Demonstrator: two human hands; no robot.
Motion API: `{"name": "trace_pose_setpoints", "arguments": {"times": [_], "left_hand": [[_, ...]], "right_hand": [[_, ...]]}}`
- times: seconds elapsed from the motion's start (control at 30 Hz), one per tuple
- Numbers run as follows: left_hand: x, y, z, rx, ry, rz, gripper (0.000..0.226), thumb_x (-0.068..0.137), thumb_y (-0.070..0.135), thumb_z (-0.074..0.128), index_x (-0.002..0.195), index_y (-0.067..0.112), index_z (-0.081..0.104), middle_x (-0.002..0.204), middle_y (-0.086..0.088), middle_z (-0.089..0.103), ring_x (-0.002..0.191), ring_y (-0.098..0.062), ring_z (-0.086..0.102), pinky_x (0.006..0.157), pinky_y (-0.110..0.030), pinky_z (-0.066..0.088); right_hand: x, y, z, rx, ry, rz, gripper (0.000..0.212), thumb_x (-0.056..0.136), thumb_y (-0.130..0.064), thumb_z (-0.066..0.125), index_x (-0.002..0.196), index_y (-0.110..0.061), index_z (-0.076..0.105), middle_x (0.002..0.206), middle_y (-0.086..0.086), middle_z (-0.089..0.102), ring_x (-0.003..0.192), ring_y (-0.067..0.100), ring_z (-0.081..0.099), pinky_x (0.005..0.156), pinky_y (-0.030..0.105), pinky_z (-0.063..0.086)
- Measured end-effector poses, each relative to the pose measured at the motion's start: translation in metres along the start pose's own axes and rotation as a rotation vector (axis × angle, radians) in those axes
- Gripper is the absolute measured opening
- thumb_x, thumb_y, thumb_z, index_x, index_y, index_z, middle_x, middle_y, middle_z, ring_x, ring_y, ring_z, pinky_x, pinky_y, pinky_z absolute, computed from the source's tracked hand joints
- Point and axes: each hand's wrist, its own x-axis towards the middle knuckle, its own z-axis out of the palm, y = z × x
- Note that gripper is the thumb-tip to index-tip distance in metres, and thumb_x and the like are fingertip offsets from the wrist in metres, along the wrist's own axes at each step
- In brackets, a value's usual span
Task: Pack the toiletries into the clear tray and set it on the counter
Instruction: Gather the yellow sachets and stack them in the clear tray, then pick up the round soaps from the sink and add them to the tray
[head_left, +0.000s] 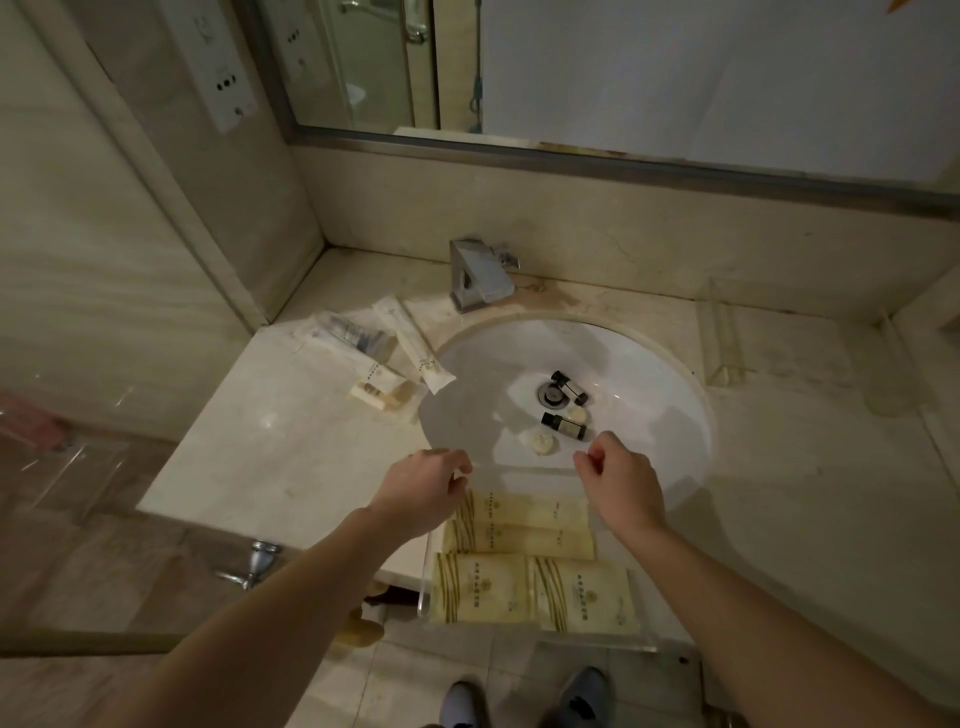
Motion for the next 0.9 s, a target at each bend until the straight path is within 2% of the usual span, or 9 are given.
{"name": "trace_pose_setpoints", "arguments": {"times": [0.27, 0.4, 0.53, 0.63, 0.77, 0.9], "left_hand": [[0.037, 0.018, -0.003, -0.087, 0.09, -0.03, 0.017, 0.089, 0.02, 0.05, 0.099, 0.02, 0.064, 0.098, 0.004, 0.067, 0.086, -0.017, 0.062, 0.069, -0.027, 0.047], [0.064, 0.036, 0.006, -0.152, 0.057, -0.1, 0.015, 0.088, 0.018, 0.051, 0.093, 0.018, 0.065, 0.093, 0.003, 0.066, 0.085, -0.017, 0.061, 0.067, -0.026, 0.044], [0.103, 0.049, 0.017, -0.228, -0.043, -0.268, 0.015, 0.086, 0.021, 0.055, 0.096, 0.018, 0.066, 0.097, -0.002, 0.067, 0.082, -0.018, 0.057, 0.07, -0.028, 0.045], [0.138, 0.053, 0.029, -0.21, -0.175, -0.336, 0.021, 0.085, 0.023, 0.058, 0.103, 0.014, 0.064, 0.109, -0.008, 0.065, 0.096, -0.024, 0.059, 0.077, -0.029, 0.046], [0.184, 0.06, 0.048, -0.033, -0.35, -0.264, 0.036, 0.089, 0.029, 0.057, 0.118, 0.007, 0.06, 0.126, -0.01, 0.058, 0.118, -0.026, 0.053, 0.094, -0.031, 0.041], [0.22, 0.06, 0.074, -0.002, -0.48, -0.238, 0.046, 0.091, 0.039, 0.054, 0.122, 0.006, 0.057, 0.127, -0.012, 0.057, 0.118, -0.028, 0.052, 0.096, -0.034, 0.041]], "right_hand": [[0.01, 0.011, -0.009, 0.077, 0.057, 0.091, 0.011, 0.087, -0.023, 0.056, 0.08, -0.014, 0.056, 0.067, 0.009, 0.063, 0.065, 0.031, 0.06, 0.06, 0.04, 0.053], [0.013, 0.027, -0.013, 0.129, 0.029, 0.131, 0.008, 0.086, -0.022, 0.058, 0.08, -0.016, 0.057, 0.068, 0.005, 0.064, 0.065, 0.027, 0.061, 0.061, 0.038, 0.053], [0.036, 0.044, -0.015, 0.183, -0.061, 0.171, 0.005, 0.087, -0.022, 0.06, 0.084, -0.017, 0.058, 0.077, 0.001, 0.066, 0.074, 0.023, 0.063, 0.069, 0.035, 0.053], [0.066, 0.057, -0.009, 0.158, -0.109, 0.184, 0.005, 0.087, -0.021, 0.059, 0.088, -0.017, 0.06, 0.084, 0.003, 0.067, 0.08, 0.023, 0.063, 0.073, 0.034, 0.053], [0.118, 0.071, 0.01, 0.085, -0.199, 0.117, 0.016, 0.091, -0.016, 0.052, 0.101, -0.015, 0.064, 0.102, 0.01, 0.063, 0.087, 0.027, 0.062, 0.075, 0.033, 0.05], [0.17, 0.076, 0.042, 0.05, -0.307, 0.052, 0.033, 0.092, -0.008, 0.046, 0.117, -0.022, 0.061, 0.116, 0.011, 0.05, 0.094, 0.031, 0.059, 0.076, 0.03, 0.046]]}}
